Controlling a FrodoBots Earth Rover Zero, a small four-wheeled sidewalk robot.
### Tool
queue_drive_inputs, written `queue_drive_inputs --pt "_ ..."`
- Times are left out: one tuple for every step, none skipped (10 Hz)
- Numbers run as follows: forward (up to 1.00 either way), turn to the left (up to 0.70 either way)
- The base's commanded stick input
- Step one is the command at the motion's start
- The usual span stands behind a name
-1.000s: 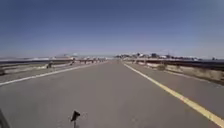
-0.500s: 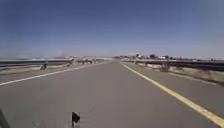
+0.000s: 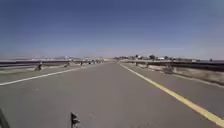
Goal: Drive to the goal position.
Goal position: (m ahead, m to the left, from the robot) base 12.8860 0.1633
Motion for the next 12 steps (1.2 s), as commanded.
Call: queue_drive_inputs --pt "1.00 0.00" --pt "1.00 0.00" --pt "1.00 0.00" --pt "1.00 0.00" --pt "1.00 0.00" --pt "1.00 0.00" --pt "1.00 0.00" --pt "1.00 0.00" --pt "1.00 0.00" --pt "1.00 0.00" --pt "1.00 0.00" --pt "1.00 0.00"
